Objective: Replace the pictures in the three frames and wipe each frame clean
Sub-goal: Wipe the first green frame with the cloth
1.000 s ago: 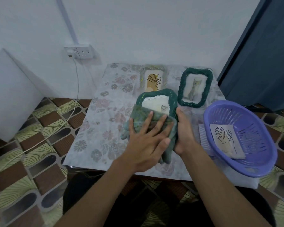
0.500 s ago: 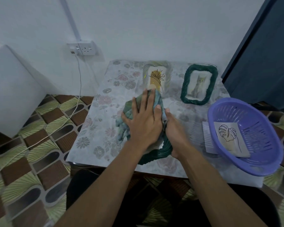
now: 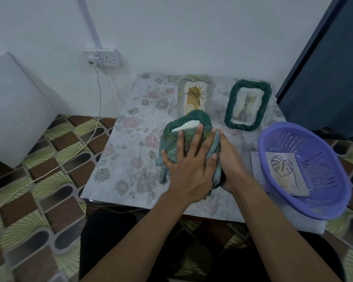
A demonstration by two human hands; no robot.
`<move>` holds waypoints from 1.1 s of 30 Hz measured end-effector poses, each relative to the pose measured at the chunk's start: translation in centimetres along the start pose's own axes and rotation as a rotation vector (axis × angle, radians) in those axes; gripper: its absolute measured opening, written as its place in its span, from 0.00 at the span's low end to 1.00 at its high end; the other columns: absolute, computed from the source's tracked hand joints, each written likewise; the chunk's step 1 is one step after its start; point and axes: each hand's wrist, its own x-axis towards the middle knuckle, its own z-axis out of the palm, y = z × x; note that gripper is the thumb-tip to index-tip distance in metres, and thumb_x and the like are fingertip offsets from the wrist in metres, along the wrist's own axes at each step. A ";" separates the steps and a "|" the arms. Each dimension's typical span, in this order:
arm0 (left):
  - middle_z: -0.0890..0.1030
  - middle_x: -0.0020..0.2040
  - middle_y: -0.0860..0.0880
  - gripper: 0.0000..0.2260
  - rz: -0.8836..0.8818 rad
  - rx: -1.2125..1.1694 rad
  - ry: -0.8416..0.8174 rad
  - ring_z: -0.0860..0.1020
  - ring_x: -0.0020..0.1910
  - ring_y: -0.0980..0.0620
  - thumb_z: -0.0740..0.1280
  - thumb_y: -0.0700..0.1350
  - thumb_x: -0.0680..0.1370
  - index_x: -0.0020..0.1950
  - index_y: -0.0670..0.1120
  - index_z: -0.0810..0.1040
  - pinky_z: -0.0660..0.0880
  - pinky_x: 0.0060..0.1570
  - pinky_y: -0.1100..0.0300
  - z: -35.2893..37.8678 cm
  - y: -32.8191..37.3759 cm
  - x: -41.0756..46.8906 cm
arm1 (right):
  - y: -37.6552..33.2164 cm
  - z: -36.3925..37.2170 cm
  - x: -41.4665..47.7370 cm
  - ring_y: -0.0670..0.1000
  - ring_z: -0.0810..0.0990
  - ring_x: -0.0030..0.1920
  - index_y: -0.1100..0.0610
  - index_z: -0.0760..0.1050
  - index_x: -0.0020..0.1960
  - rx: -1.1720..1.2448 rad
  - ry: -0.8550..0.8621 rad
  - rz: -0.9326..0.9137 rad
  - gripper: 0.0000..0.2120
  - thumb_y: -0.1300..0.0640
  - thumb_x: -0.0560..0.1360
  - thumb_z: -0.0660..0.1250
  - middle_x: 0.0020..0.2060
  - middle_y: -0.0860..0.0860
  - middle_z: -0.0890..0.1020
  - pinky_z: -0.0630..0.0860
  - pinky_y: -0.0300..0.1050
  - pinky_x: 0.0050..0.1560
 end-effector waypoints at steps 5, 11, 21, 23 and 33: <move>0.39 0.79 0.64 0.23 -0.107 0.006 0.128 0.34 0.78 0.47 0.42 0.65 0.80 0.75 0.72 0.47 0.34 0.67 0.28 -2.4 -0.1 4.3 | 0.1 1.4 -1.0 0.45 0.85 0.52 0.42 0.79 0.53 -0.042 -0.055 -0.098 0.20 0.39 0.83 0.48 0.47 0.45 0.87 0.81 0.43 0.52; 0.47 0.81 0.57 0.25 -0.309 -0.120 0.241 0.44 0.80 0.45 0.37 0.66 0.79 0.77 0.69 0.49 0.42 0.71 0.30 -2.9 -0.5 6.6 | 0.3 2.2 -1.3 0.47 0.85 0.52 0.48 0.80 0.56 -0.102 -0.041 -0.190 0.20 0.44 0.84 0.51 0.48 0.48 0.87 0.81 0.41 0.50; 0.35 0.75 0.69 0.21 0.032 -0.005 -0.050 0.32 0.76 0.60 0.36 0.61 0.82 0.73 0.71 0.32 0.30 0.70 0.35 -0.2 -0.1 1.0 | -0.2 0.5 -0.2 0.50 0.85 0.53 0.53 0.81 0.56 0.034 0.083 -0.151 0.19 0.45 0.84 0.55 0.49 0.52 0.87 0.80 0.47 0.56; 0.37 0.76 0.69 0.22 0.105 0.025 -0.097 0.32 0.76 0.61 0.37 0.60 0.81 0.74 0.69 0.33 0.30 0.70 0.35 0.2 -0.3 -0.4 | -0.4 -0.1 0.1 0.45 0.86 0.45 0.56 0.82 0.51 0.037 0.140 -0.175 0.17 0.48 0.84 0.57 0.42 0.49 0.87 0.81 0.40 0.48; 0.37 0.78 0.64 0.23 0.287 0.246 -0.136 0.32 0.77 0.53 0.41 0.62 0.82 0.76 0.69 0.40 0.38 0.71 0.33 -1.0 -2.9 -2.4 | -0.5 -0.8 -0.9 0.53 0.86 0.46 0.58 0.81 0.53 0.127 0.134 -0.186 0.17 0.51 0.85 0.56 0.47 0.55 0.87 0.84 0.47 0.46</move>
